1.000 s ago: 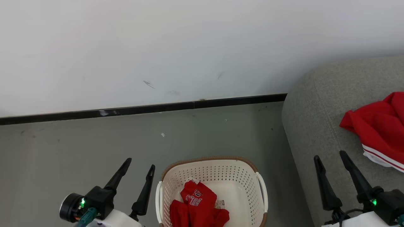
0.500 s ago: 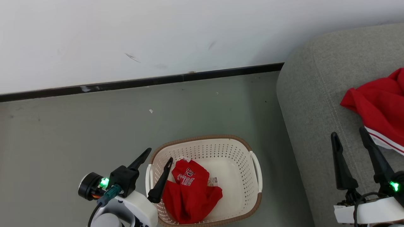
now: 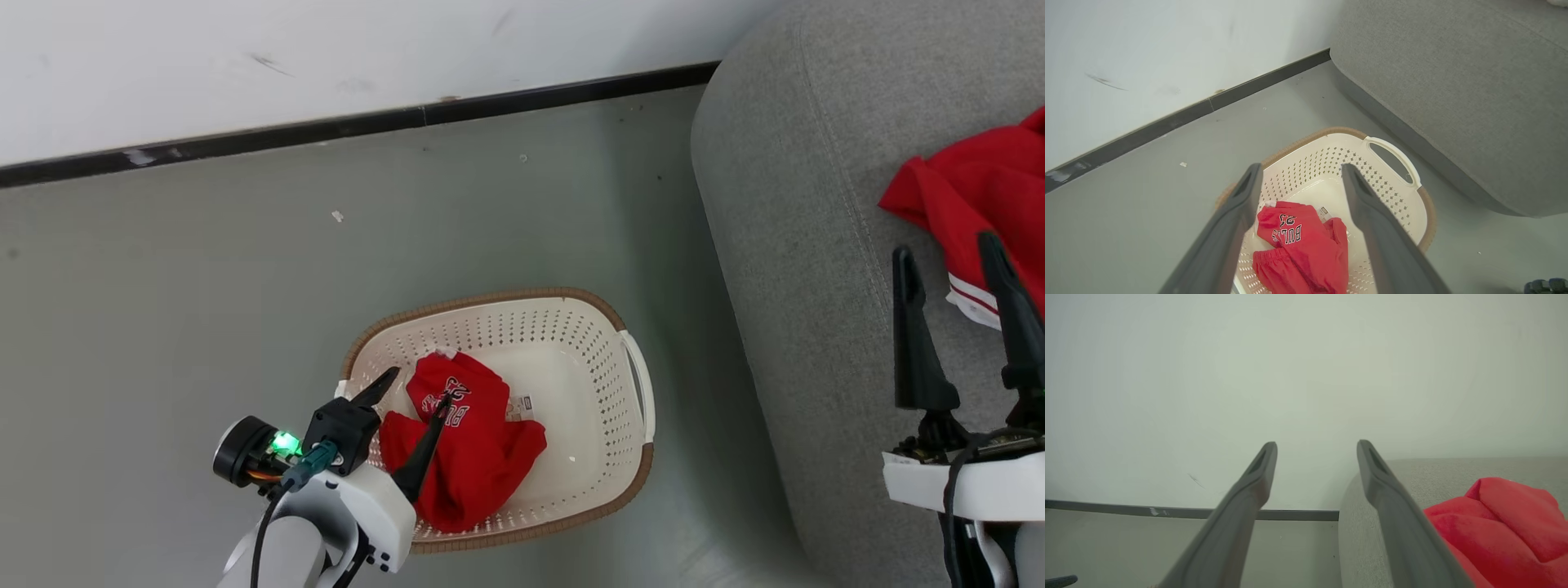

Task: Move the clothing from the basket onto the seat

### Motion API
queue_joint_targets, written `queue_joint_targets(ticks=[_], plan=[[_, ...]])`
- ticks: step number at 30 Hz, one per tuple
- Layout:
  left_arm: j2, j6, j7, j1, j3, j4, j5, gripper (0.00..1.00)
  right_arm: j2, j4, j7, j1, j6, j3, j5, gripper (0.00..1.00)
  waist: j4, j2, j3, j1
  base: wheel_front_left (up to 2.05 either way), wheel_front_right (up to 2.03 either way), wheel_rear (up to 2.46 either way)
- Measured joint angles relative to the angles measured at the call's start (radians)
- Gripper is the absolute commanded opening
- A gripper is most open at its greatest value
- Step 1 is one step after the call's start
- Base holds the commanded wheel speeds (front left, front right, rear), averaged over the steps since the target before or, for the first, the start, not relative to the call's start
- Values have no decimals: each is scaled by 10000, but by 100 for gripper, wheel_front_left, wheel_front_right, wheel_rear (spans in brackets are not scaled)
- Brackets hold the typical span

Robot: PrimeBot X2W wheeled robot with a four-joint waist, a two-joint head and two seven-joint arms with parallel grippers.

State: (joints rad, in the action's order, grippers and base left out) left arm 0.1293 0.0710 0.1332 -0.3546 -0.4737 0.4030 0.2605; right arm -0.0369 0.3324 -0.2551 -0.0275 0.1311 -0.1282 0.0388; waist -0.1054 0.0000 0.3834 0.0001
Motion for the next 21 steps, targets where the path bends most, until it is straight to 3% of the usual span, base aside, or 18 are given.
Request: queue_joint_targets(ticks=[21], plan=[[-313, 199, 38, -1458, -543, 2199, -435, 100, -17, 151, 0, -2137, 0, 458, 144, 100, -795, 0, 2144, -1, 0, 0, 0]])
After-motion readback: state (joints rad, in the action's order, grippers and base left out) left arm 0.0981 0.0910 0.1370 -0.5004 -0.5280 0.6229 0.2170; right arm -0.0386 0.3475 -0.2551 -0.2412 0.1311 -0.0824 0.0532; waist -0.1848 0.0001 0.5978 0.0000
